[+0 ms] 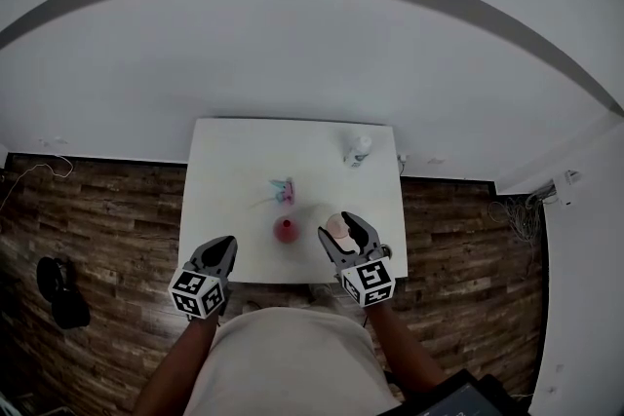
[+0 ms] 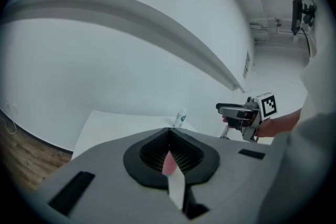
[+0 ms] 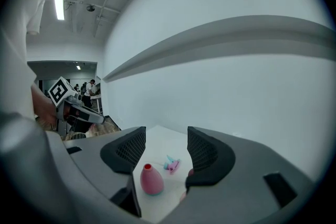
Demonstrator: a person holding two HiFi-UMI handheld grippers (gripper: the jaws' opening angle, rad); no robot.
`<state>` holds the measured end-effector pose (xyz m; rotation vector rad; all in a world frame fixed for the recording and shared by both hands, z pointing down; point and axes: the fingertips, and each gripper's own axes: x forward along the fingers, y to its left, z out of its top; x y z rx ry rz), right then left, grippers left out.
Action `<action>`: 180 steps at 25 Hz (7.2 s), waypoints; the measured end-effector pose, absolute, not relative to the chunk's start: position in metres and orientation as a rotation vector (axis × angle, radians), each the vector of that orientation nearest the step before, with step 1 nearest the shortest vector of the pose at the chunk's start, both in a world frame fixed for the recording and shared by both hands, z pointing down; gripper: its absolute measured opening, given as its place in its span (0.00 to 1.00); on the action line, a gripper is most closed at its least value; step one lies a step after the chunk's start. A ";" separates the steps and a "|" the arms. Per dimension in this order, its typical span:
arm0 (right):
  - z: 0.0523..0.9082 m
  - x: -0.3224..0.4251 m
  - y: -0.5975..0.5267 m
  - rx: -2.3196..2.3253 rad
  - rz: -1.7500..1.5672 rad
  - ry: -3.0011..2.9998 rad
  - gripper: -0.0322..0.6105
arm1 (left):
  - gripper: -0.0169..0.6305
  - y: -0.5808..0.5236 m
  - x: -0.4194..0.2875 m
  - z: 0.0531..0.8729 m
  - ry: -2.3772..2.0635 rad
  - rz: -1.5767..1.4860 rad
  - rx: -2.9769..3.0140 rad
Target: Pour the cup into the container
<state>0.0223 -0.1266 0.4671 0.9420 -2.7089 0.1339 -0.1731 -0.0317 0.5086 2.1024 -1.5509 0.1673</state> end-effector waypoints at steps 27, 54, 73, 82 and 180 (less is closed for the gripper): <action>0.474 0.019 -0.132 0.968 0.131 -2.671 0.41 | 0.04 -0.029 -0.187 0.516 -1.553 0.185 2.070; 0.435 -0.027 -0.075 1.251 -0.139 -2.616 0.39 | 0.04 -0.010 -0.236 0.509 -1.501 0.188 2.224; 0.448 -0.069 -0.032 1.173 -0.253 -2.610 0.39 | 0.04 0.025 -0.256 0.524 -1.521 0.254 2.223; 0.449 -0.075 -0.008 1.225 -0.234 -2.595 0.38 | 0.04 0.052 -0.262 0.531 -1.495 0.255 2.215; 0.444 0.170 0.237 1.278 -0.021 -2.633 0.18 | 0.04 0.298 -0.022 0.534 -1.412 0.377 2.222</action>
